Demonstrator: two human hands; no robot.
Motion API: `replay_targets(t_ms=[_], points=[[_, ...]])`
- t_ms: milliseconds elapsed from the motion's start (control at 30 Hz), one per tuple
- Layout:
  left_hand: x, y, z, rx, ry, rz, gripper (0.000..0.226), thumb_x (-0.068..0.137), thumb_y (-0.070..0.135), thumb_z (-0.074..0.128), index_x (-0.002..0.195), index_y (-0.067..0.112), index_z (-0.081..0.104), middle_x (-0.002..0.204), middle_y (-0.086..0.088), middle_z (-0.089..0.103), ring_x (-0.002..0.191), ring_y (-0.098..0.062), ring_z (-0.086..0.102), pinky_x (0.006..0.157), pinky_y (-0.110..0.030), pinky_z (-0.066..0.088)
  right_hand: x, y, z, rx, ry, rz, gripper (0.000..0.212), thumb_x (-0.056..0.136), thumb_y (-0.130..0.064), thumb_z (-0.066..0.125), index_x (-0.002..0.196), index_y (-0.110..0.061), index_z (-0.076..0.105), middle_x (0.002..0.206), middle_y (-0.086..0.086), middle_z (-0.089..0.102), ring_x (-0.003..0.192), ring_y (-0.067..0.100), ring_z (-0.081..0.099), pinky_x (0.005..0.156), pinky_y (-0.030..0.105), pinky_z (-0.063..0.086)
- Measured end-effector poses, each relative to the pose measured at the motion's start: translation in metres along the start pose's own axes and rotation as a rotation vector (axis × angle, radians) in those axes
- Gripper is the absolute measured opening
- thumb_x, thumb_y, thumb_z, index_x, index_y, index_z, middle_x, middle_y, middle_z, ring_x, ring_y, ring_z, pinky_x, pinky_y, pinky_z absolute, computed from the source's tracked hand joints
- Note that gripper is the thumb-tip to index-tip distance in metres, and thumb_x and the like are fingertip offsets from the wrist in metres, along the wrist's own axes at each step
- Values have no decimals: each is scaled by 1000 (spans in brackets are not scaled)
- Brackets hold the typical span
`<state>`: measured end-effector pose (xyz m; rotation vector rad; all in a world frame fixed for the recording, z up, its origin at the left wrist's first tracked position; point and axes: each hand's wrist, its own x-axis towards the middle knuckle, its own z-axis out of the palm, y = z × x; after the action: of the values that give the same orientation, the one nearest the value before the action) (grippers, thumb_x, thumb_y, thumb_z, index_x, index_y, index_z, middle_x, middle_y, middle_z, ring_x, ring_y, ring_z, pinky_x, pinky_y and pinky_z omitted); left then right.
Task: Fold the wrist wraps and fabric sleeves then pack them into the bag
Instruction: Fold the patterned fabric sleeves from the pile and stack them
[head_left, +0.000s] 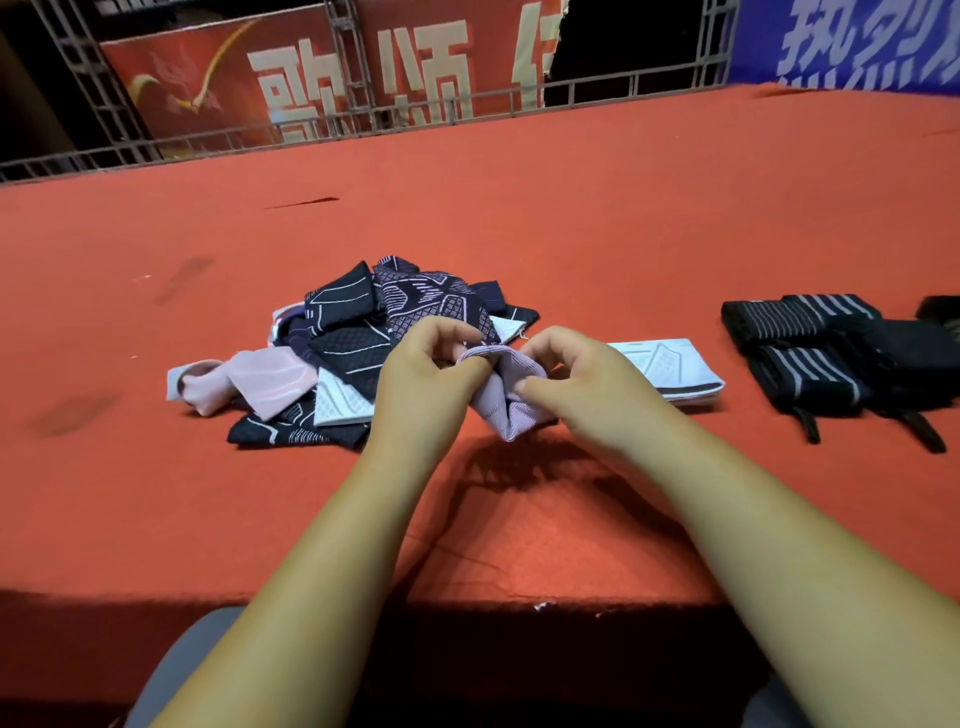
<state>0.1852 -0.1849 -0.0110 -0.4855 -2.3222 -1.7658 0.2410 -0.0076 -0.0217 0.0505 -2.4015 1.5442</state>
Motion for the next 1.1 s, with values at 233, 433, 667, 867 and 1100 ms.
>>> replay_targets(t_ms=[233, 433, 667, 867, 1100], points=[[-17, -14, -19, -188, -323, -155, 51, 79, 25, 82, 124, 16, 59, 91, 3, 76, 89, -15, 70, 93, -45, 58, -4, -10, 7, -82, 163, -20, 18, 94, -18, 71, 92, -22, 53, 63, -7, 57, 52, 26, 66, 53, 33, 48], [-19, -8, -16, -188, -263, -73, 43, 72, 9, 72, 113, 18, 59, 78, 2, 64, 73, -20, 60, 75, -44, 53, 3, -8, 6, -188, 305, 3, 22, 80, -6, 59, 81, -18, 42, 58, -10, 43, 55, 17, 37, 52, 33, 34], [-23, 3, -12, 114, 53, 108, 24, 75, -2, 58, 81, 21, 53, 60, 5, 36, 59, -14, 32, 59, -38, 33, -4, -16, 10, -341, 339, 8, 21, 70, -3, 49, 82, -17, 40, 66, 13, 52, 62, 39, 64, 54, 44, 52], [-29, 15, -8, 21, 75, 18, 24, 81, -2, 54, 85, 21, 55, 73, 1, 44, 60, -26, 52, 54, -41, 61, -7, -22, 11, -56, 228, 87, 26, 85, 1, 59, 80, -19, 43, 59, 3, 53, 41, 23, 60, 43, 33, 44], [-30, 28, -8, -286, 26, -128, 19, 91, -7, 50, 96, 10, 58, 81, -26, 53, 49, -17, 58, 59, -38, 62, -9, -25, 2, 228, 95, 176, 18, 91, 5, 57, 98, -12, 58, 86, 7, 65, 72, 28, 70, 71, 47, 66]])
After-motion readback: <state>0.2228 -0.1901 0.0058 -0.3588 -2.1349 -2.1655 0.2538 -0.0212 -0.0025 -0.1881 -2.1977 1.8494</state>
